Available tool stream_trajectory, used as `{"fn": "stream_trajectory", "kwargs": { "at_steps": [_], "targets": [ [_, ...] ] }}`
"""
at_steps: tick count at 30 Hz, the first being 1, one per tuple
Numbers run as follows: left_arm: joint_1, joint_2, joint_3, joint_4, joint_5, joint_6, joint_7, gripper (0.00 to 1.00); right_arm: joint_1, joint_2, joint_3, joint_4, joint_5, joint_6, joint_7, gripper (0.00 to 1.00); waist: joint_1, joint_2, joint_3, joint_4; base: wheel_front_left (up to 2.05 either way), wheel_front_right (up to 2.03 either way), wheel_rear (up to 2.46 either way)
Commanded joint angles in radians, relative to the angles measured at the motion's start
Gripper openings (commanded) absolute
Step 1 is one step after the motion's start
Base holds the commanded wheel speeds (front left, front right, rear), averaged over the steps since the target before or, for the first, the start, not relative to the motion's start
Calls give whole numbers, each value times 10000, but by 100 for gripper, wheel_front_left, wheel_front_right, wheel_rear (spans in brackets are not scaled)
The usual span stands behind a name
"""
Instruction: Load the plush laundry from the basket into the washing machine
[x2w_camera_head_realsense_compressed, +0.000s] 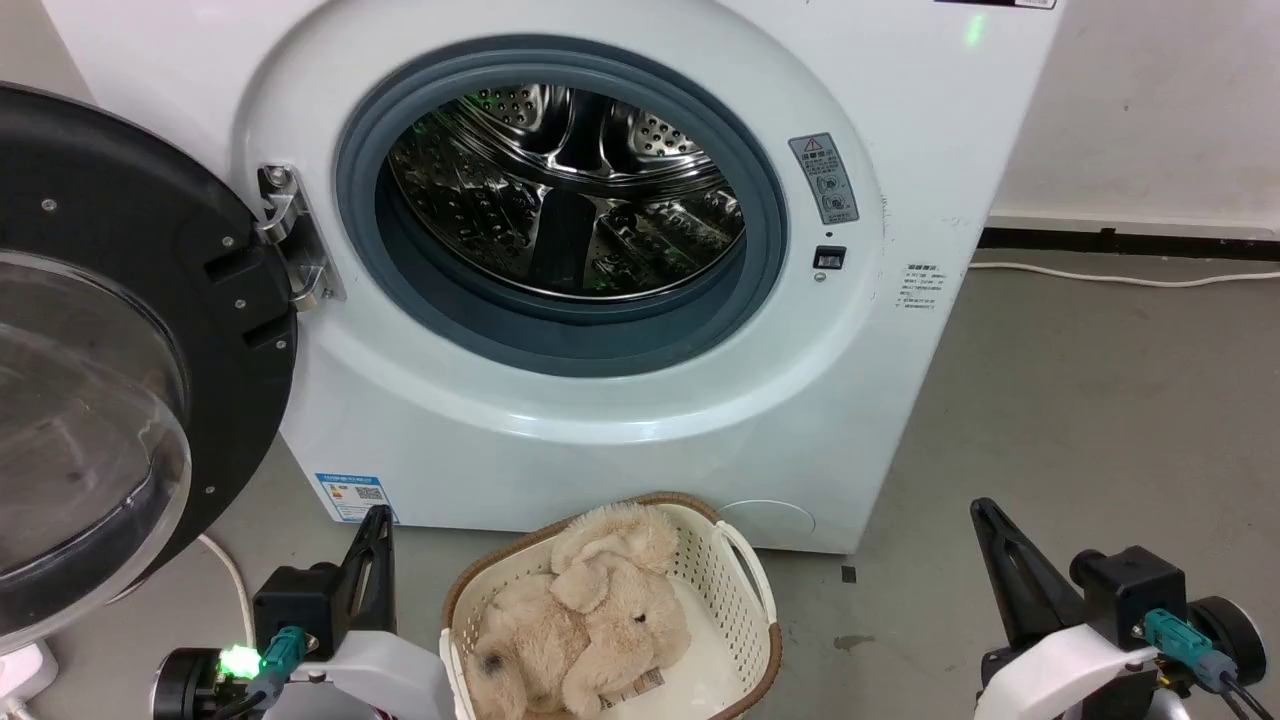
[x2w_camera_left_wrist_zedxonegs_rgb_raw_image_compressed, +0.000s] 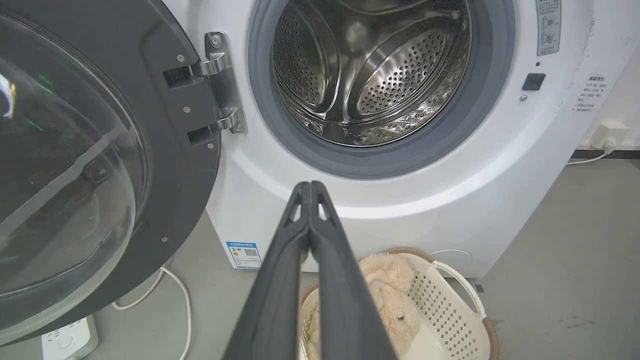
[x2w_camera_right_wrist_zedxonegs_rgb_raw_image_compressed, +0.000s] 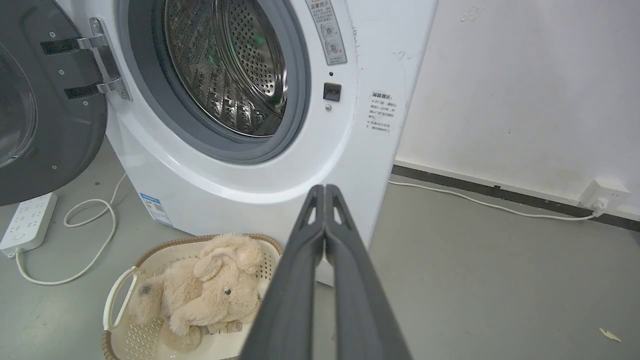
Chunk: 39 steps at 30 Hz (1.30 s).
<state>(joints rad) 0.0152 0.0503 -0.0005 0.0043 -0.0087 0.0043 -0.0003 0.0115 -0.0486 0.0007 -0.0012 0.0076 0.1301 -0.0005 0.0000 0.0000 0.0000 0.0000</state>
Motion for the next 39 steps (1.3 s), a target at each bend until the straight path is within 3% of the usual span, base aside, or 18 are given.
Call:
{"fn": "stream_trajectory", "kwargs": {
  "at_steps": [1,21,22,39],
  "targets": [
    [-152,-1,5,-43,87,-43,3,0,-115,-16,-7,12,-76,6,5,0,0,0,0,0,0,0,0],
    [-152,-1,5,-43,87,-43,3,0,-115,-16,-7,12,-76,6,5,0,0,0,0,0,0,0,0],
    [3,0,-1,1,-9,2,-1,100,3,0,-2,0,7,0,-1,100,0,0,0,0,0,0,0],
    [84,10,-310,37,-379,126,-230,100,239,-2,-4,-10,461,1,-221,100,0,0,32,-25,0,0,0]
  ]
}}
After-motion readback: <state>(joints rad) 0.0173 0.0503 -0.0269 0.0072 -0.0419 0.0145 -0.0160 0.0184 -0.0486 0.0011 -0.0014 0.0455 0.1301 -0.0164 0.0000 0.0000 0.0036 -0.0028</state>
